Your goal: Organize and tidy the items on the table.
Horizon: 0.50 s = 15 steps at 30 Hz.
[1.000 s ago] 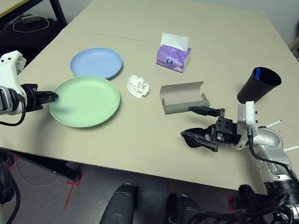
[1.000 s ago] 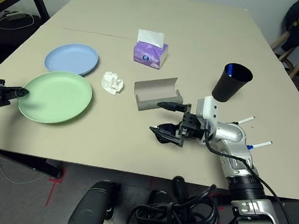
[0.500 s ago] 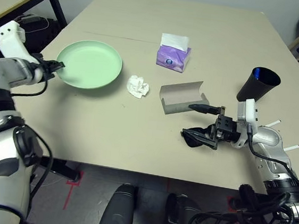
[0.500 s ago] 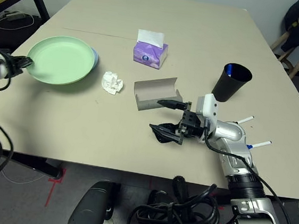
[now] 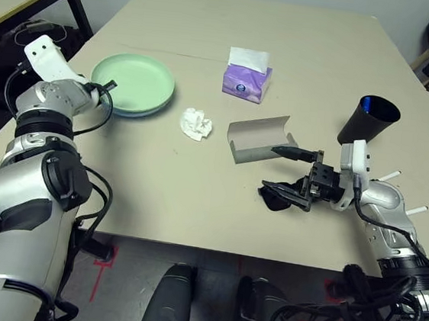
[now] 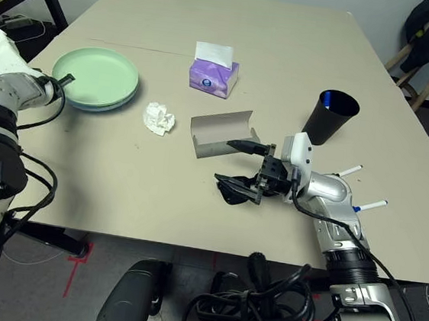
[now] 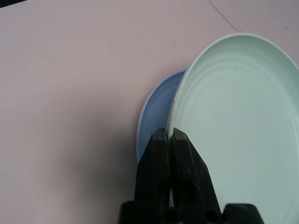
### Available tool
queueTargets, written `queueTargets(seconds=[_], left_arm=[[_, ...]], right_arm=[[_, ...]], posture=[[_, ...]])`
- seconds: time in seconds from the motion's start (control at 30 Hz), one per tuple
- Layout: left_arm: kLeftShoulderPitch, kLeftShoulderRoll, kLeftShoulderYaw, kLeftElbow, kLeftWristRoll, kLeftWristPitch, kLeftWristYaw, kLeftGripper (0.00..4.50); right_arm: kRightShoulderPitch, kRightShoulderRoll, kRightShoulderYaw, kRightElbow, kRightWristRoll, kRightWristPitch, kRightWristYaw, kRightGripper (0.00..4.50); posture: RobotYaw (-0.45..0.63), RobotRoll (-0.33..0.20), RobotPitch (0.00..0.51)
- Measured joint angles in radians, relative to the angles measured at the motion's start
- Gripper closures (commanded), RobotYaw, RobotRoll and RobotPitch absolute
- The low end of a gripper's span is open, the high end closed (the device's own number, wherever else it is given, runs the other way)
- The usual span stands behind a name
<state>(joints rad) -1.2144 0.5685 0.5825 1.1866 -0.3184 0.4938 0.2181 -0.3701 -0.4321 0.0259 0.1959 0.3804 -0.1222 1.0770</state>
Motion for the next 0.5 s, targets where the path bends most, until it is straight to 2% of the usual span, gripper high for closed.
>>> queueTargets(seconds=[0.17,0.4,0.5], left_arm=[[-0.004,-0.016,0.007,0.044,-0.009,-0.05,0.034,4.48],[-0.005,-0.042,0.038,0.052,-0.046,-0.118,0.089,4.48],[-0.005,-0.044,0.034,0.054,-0.049,-0.142,0.108,3.74]], right_arm=[[0.001,0.016,-0.004,0.0,-0.009,0.016,-0.08,0.0],[0.009,0.02,-0.004,-0.009,-0.007,0.016,-0.099,0.0],[0.017,0.023,-0.004,-0.016,-0.006,0.016,-0.111,0.0]], posture=[[0.18,0.0,0.097],[0.17,0.0,0.098],[0.18,0.0,0.097]])
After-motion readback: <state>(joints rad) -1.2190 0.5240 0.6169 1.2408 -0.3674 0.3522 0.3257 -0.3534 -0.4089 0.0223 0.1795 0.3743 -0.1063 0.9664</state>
